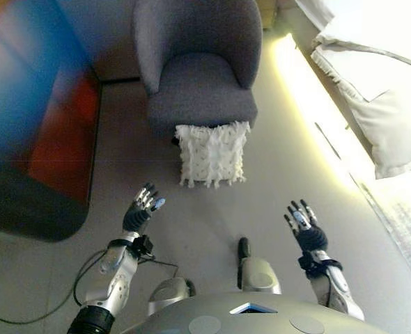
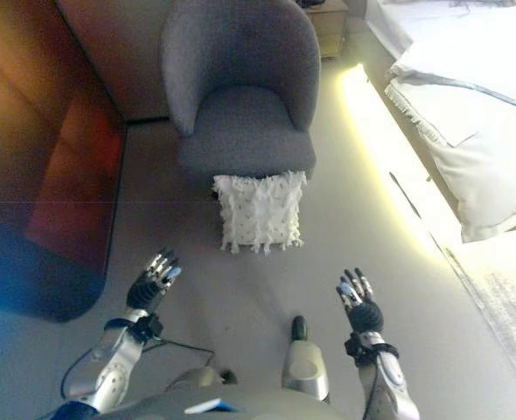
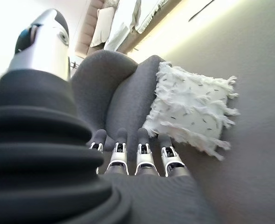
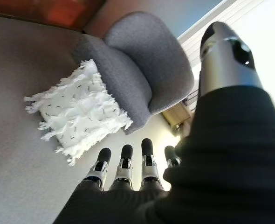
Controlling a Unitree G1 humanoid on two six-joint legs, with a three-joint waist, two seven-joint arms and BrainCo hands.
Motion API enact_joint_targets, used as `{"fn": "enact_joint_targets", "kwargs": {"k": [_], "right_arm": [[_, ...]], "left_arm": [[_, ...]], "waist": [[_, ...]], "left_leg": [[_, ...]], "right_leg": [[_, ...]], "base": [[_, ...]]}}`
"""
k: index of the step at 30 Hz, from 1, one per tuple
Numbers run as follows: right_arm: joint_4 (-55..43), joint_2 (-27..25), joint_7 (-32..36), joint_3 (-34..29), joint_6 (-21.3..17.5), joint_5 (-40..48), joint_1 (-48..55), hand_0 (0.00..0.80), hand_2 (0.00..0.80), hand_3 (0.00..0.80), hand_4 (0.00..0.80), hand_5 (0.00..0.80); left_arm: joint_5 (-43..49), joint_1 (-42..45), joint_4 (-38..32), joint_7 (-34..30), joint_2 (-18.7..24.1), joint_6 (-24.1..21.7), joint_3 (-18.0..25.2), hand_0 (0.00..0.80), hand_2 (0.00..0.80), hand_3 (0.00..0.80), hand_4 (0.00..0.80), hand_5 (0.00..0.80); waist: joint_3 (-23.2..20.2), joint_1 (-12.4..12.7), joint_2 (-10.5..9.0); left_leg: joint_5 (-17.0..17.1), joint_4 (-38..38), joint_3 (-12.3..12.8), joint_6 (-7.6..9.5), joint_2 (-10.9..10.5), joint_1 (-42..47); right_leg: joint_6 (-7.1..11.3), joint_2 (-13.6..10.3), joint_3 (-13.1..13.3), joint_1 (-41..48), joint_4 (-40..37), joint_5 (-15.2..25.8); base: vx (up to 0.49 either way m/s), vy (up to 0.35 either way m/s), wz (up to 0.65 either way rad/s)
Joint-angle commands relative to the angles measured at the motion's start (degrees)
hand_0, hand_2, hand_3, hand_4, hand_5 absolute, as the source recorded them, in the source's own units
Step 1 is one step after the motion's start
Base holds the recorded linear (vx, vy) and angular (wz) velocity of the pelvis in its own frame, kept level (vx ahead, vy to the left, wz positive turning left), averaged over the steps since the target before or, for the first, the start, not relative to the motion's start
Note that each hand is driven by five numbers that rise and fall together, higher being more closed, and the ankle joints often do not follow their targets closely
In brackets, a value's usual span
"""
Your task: Pick up the cushion and take it to the sofa
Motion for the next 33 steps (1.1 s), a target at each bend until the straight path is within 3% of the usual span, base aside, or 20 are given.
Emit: {"fn": "enact_joint_targets", "kwargs": {"k": [1, 3, 6, 9, 11, 13, 18, 21, 24, 26, 29, 33], "right_arm": [[-2.47, 2.58, 1.97, 1.57, 0.13, -1.04, -1.59, 0.000, 0.000, 0.000, 0.000, 0.000], [-3.67, 1.24, 2.34, 2.45, 0.98, -3.56, -1.65, 0.000, 0.000, 0.000, 0.000, 0.000], [-2.83, -1.01, 4.13, 2.02, 1.40, -3.01, -2.77, 0.000, 0.000, 0.000, 0.000, 0.000], [-1.44, -2.04, 4.45, 1.59, -0.77, -1.35, -5.04, 0.000, 0.000, 0.000, 0.000, 0.000], [-1.67, -2.05, 3.97, 1.57, -1.31, -0.87, -5.58, 0.000, 0.000, 0.000, 0.000, 0.000], [-2.93, -1.89, 3.07, 1.47, -0.69, -1.19, -5.18, 0.000, 0.000, 0.000, 0.000, 0.000], [-3.87, -1.59, 4.06, 0.31, -0.56, -1.25, -1.27, 0.000, 0.000, 0.000, 0.000, 0.000], [-2.46, -1.42, 5.56, -0.22, -0.81, -1.40, -0.10, 0.000, 0.000, 0.000, 0.000, 0.000], [-1.95, -1.39, 6.74, -0.78, -0.27, -2.20, 0.60, 0.000, 0.000, 0.000, 0.000, 0.000], [-1.36, -1.72, 6.01, -0.28, 0.29, -3.27, 0.01, 0.000, 0.000, 0.000, 0.000, 0.000], [-1.82, -1.78, 6.44, 0.39, 1.71, -3.35, -0.68, 0.000, 0.000, 0.000, 0.000, 0.000], [-3.21, -1.20, 4.33, 1.59, 2.09, -2.87, -1.88, 0.000, 0.000, 0.000, 0.000, 0.000]], "left_arm": [[-1.82, 2.65, -5.24, -1.17, 2.84, -2.22, 3.65, 0.000, 0.000, 0.000, 0.000, 0.000], [-3.03, 2.79, -4.80, -1.15, 2.08, -2.50, 4.14, 0.000, 0.000, 0.000, 0.000, 0.000], [-3.48, 1.25, -5.17, -0.13, 0.73, -4.37, 3.84, 0.000, 0.000, 0.000, 0.000, 0.000], [-3.13, 0.05, -6.26, 0.64, 0.25, -4.63, 3.27, 0.000, 0.000, 0.000, 0.000, 0.000], [-3.37, 0.08, -6.12, 0.12, 0.59, -4.93, 3.13, 0.000, 0.000, 0.000, 0.000, 0.000], [-3.73, 1.21, -6.29, -0.47, 0.80, -5.26, 3.25, 0.000, 0.000, 0.000, 0.000, 0.000], [-3.80, 3.37, -5.78, -1.56, 0.54, -5.49, 3.60, 0.000, 0.000, 0.000, 0.000, 0.000], [-3.78, 4.11, -5.70, -1.75, 0.63, -5.19, 4.59, 0.000, 0.000, 0.000, 0.000, 0.000], [-3.60, 4.79, -5.81, -1.83, 0.31, -5.28, 6.11, 0.000, 0.000, 0.000, 0.000, 0.000], [-4.07, 4.93, -4.98, -0.58, 0.50, -5.01, 6.82, 0.000, 0.000, 0.000, 0.000, 0.000], [-5.02, 4.33, -3.25, -0.66, 0.79, -5.29, 8.02, 0.000, 0.000, 0.000, 0.000, 0.000], [-4.97, 4.44, -3.34, -0.82, 1.45, -6.40, 7.94, 0.000, 0.000, 0.000, 0.000, 0.000]], "waist": [[-1.15, 0.62, -2.71], [-1.99, 0.28, -2.56], [-1.94, 1.38, -4.11], [-0.06, 3.38, -5.41], [0.81, 4.38, -5.66], [1.42, 5.03, -5.24], [1.86, 6.90, -2.92], [1.32, 8.44, -2.95], [0.49, 9.19, -2.78], [0.16, 9.78, -2.29], [0.13, 10.19, -2.13], [0.04, 11.36, -2.90]], "left_leg": [[6.79, 0.92, 0.77, 1.49, -1.00, 10.75], [16.20, 8.64, 1.23, -1.32, 1.71, 8.35], [22.98, 28.42, 0.00, -2.96, 1.82, -3.25], [20.93, 35.68, 0.26, -1.33, 4.39, -13.81], [21.02, 31.66, 0.14, -0.78, 4.44, -16.11], [23.03, 22.18, 1.03, -1.03, 5.14, -15.53], [31.84, -6.47, 1.16, -5.31, 9.09, -15.03], [31.44, -15.08, 0.52, -5.63, 8.34, -15.75], [30.07, -18.15, -3.67, -5.11, 7.11, -17.18], [28.84, -18.16, -6.02, -5.03, 6.70, -18.31], [28.32, -17.89, -4.22, -5.21, 6.50, -18.26], [25.14, -12.39, -4.12, -3.41, 4.09, -19.93]], "right_leg": [[2.56, -0.02, 1.98, -5.54, -8.65, 10.14], [0.53, 2.17, 3.60, -3.77, -6.58, 7.46], [-3.37, 3.92, 5.18, 2.30, -7.67, 3.97], [-5.40, 3.85, 5.21, 6.70, -7.40, 1.17], [-5.71, 4.01, 5.23, 8.38, -6.55, -0.48], [-5.69, 4.85, 5.25, 9.74, -5.49, -2.47], [-4.19, 6.14, 2.51, 14.36, -3.64, -7.54], [-2.94, 5.10, 3.77, 19.68, -6.01, -8.44], [-2.96, 5.69, 8.52, 22.61, -8.44, -9.18], [-3.11, 6.08, 10.05, 23.88, -8.36, -10.48], [-3.23, 5.87, 9.72, 25.70, -8.27, -11.95], [-1.69, 3.71, 8.39, 25.92, -6.01, -12.86]], "base": [[0.589, -0.280, 0.03], [0.511, -0.289, -0.14], [0.436, -0.261, -0.19], [0.292, -0.156, -0.24], [0.251, -0.029, -0.09], [0.282, 0.033, -0.18], [0.332, 0.117, 0.00], [0.354, 0.112, -0.18], [0.333, 0.112, -0.42], [0.353, 0.147, -0.37], [0.364, 0.201, -0.43], [0.339, 0.231, 0.01]]}}
